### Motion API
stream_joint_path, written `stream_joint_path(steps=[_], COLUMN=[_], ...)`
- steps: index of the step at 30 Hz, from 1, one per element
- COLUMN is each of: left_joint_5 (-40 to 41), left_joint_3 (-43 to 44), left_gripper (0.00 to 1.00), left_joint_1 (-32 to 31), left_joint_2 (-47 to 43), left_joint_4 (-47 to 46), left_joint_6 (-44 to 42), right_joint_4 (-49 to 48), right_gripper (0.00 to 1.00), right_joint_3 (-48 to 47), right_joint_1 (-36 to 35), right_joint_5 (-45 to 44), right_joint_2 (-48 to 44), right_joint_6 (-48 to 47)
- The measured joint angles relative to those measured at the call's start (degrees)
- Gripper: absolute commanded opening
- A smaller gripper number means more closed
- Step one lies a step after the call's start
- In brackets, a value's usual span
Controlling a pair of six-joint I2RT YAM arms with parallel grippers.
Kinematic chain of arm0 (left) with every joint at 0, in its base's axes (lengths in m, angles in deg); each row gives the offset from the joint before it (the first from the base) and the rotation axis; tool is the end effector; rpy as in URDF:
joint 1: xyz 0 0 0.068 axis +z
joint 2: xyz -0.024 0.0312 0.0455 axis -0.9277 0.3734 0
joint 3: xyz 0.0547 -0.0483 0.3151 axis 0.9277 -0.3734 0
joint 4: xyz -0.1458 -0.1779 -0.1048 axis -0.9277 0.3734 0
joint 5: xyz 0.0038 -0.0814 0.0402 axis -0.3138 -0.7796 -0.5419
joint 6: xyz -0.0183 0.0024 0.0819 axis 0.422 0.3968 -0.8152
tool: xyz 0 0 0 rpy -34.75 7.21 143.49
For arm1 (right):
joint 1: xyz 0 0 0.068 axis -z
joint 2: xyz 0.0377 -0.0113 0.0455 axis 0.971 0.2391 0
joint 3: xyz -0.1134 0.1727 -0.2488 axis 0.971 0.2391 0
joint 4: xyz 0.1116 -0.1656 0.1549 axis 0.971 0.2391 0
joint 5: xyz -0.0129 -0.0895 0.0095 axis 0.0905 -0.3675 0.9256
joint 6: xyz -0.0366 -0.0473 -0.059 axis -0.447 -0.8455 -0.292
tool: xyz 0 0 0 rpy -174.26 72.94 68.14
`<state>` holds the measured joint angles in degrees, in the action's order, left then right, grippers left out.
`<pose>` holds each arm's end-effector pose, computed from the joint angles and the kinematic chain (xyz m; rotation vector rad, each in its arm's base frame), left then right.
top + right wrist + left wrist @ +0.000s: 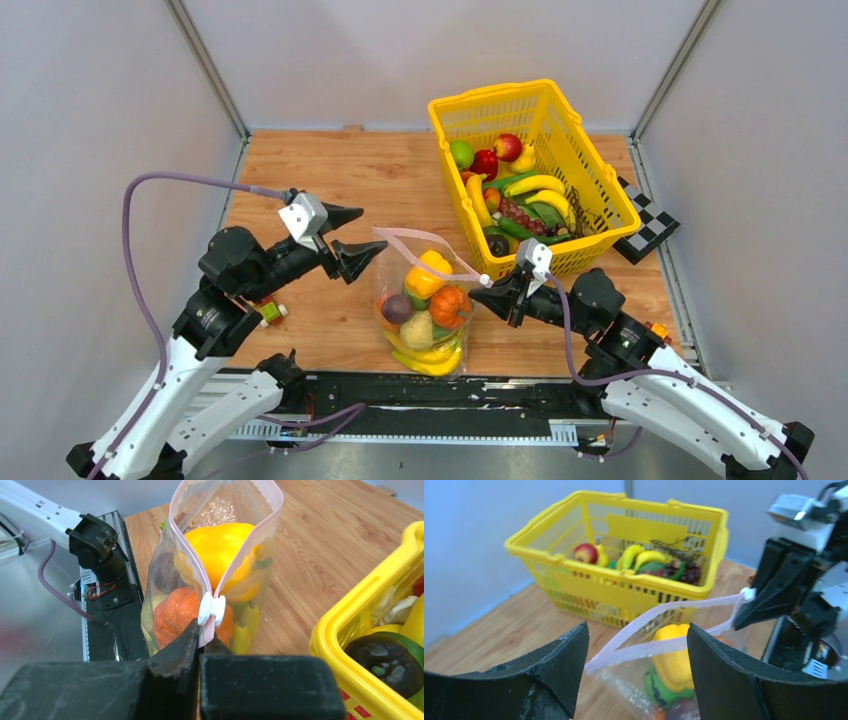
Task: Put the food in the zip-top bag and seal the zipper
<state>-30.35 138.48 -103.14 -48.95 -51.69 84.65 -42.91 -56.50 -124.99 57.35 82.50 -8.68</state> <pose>0.0822 -0.0828 0.4392 0.6585 1.4425 -0.7386 0.0672 0.1109 0.3178 -0.8877 1.5084 0.9474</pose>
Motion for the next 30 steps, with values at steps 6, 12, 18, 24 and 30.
stream_joint_path(steps=[6, 12, 18, 24, 30], left_joint_5=[-16.5, -23.5, -23.8, -23.8, -24.0], left_joint_3=[7.4, 11.8, 14.8, 17.9, 20.2], left_gripper=[0.81, 0.83, 0.83, 0.77, 0.64], left_joint_1=[-0.6, -7.9, -15.1, -17.7, -18.3], left_joint_2=[11.8, 23.6, 30.2, 33.2, 36.7], left_joint_4=[-4.0, -2.3, 1.6, 4.3, 6.5], left_joint_6=[-0.7, -7.5, -15.6, -19.7, -20.5], right_joint_4=[3.0, 4.8, 5.1, 5.4, 5.5], right_gripper=[0.0, 0.0, 0.0, 0.0, 0.0], right_joint_3=[-3.3, -5.4, -6.0, -6.2, -6.6], right_joint_1=[0.0, 0.0, 0.0, 0.0, 0.0], right_joint_5=[3.7, 6.0, 7.7, 8.4, 8.5], right_joint_2=[1.8, 2.5, 3.3, 3.5, 4.0], right_joint_6=[-3.1, -5.7, -6.9, -7.6, -7.9])
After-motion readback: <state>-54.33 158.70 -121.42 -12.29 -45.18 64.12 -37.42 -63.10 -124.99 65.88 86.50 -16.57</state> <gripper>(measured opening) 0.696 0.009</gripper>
